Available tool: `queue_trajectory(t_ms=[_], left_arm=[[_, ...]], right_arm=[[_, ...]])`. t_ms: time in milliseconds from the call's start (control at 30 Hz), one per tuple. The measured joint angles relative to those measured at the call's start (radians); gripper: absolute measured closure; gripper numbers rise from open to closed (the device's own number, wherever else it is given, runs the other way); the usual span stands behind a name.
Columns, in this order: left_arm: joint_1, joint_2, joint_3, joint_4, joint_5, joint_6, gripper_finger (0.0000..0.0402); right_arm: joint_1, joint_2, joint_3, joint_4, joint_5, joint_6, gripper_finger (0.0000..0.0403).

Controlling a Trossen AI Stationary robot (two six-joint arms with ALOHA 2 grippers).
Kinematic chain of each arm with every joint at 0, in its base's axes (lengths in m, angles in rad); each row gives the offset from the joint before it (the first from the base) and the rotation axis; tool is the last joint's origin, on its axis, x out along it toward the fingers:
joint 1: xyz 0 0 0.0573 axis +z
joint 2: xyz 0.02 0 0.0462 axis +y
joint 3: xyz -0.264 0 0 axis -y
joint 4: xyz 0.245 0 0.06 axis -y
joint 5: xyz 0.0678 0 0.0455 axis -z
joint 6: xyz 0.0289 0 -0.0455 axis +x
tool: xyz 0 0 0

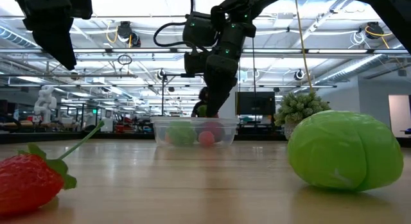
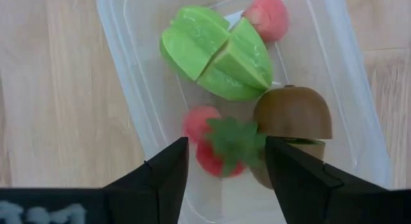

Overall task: Pick and placing Produce into tupperware
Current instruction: Put the green cabbage into the transparent container

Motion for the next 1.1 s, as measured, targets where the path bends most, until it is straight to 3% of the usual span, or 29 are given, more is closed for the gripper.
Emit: queue_trajectory(t_ms=[367, 500, 633, 867, 1100], left_arm=[[0.0, 0.0, 0.0, 0.0, 0.0, 0.007, 0.0174], [0.0, 0.0, 0.0, 0.0, -0.001, 0.007, 0.0174], [0.0, 0.0, 0.0, 0.001, -0.001, 0.007, 0.0174], [0.0, 0.0, 0.0, 0.015, -0.001, 0.002, 0.0174], [-0.038, 0.039, 0.0, 0.134, 0.04, 0.031, 0.0174]], right_arm=[[0.004, -0.004, 0.0, -0.002, -0.003, -0.005, 0.0208], [0.036, -0.021, 0.002, 0.001, -0.081, 0.022, 0.0208], [0.11, -0.031, 0.003, 0.03, -0.18, 0.062, 0.0208], [0.3, -0.04, 0.002, 0.042, -0.182, 0.091, 0.0209], [0.478, -0.041, 0.001, -0.065, -0.028, 0.194, 0.0209]])
